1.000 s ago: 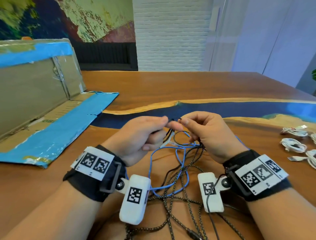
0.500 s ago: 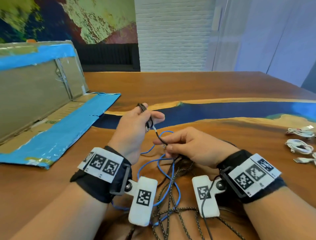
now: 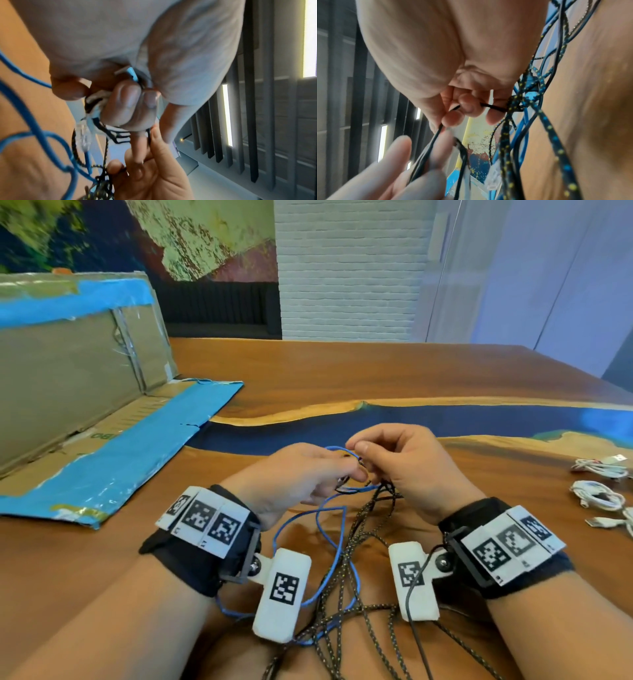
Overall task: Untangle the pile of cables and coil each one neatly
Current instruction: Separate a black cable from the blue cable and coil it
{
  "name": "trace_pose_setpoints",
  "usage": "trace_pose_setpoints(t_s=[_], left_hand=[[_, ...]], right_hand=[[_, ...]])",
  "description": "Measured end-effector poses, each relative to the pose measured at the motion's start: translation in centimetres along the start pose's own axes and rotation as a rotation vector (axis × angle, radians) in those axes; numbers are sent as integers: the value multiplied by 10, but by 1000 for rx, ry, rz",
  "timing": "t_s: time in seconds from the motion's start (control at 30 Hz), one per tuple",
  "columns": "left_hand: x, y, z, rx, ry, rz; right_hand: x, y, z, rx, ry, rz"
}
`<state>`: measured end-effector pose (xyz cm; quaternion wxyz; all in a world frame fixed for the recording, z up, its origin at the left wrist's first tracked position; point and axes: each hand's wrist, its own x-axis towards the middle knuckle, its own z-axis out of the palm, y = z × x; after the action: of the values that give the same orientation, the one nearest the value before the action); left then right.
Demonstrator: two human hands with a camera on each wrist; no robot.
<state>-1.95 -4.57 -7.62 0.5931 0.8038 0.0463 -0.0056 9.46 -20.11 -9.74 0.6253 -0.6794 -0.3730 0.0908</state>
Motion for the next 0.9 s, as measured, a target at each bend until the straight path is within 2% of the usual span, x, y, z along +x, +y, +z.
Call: trace_pose_setpoints(t_s=[0.1,0.23,0.33,0.4,0.5,0.6,0.67,0.77,0.83,0.9], left_hand=[[0,-2,-5,-33,30,46],[2,-1,-19,-434,181,142],[1,7,-28,-730,220,267],[-2,12,-31,-824,255,355],[-9,19,-41,-896,323,457],[-12,20,-50,-869,379,492],[-9,18,-48,-770,414,451],[-3,15,-34,-589,450,384],[-1,15,-27,-492,460,369],[1,13,-22,-431,457,355]], right_hand=[[-1,3,-8,-27,-94,58],[-1,7,-21,-119,-287,195],[-1,10,-22,-198,-305,214],[2,13,-22,-246,-211,214],[6,16,-26,-386,23,222],[7,13,-31,-444,143,222],[6,9,-32,-388,269,163],[11,0,-34,-281,485,-10],[12,-8,-33,-95,524,-60],[12,-17,-31,174,478,-43]])
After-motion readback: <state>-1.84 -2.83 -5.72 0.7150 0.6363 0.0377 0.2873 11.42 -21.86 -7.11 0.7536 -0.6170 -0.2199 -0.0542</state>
